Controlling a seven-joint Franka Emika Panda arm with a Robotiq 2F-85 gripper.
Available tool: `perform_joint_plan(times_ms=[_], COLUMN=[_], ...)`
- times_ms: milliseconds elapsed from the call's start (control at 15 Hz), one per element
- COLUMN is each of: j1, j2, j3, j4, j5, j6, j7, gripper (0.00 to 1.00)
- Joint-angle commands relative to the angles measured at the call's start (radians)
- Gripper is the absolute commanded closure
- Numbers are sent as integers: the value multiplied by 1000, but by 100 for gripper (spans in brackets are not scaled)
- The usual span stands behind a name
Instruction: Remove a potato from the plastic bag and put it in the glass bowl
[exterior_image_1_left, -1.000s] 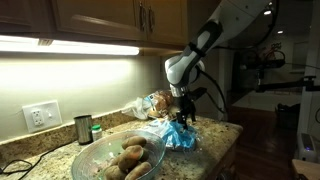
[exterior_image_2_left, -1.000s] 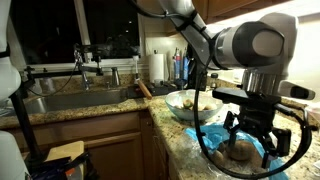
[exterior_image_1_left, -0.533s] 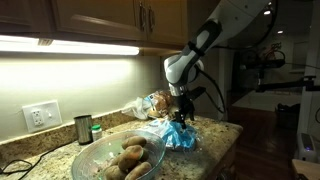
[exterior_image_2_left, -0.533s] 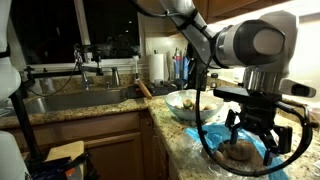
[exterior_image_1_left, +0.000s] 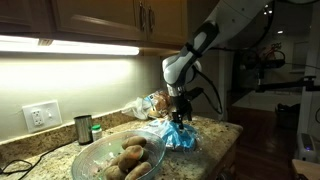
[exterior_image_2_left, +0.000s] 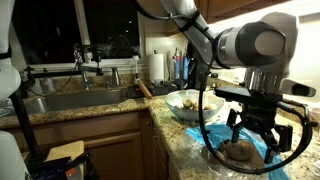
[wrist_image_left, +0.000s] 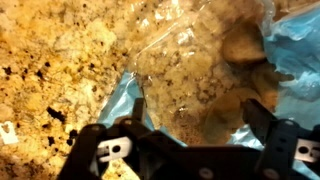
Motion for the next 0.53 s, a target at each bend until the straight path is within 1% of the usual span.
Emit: perform_joint_plan(times_ms=[0,467], j1=[2,-1], j2=[16,34], j3=[4,15], j4=[14,20], j5=[14,23], j6=[17,21], j7=[8,2], gripper=[0,0])
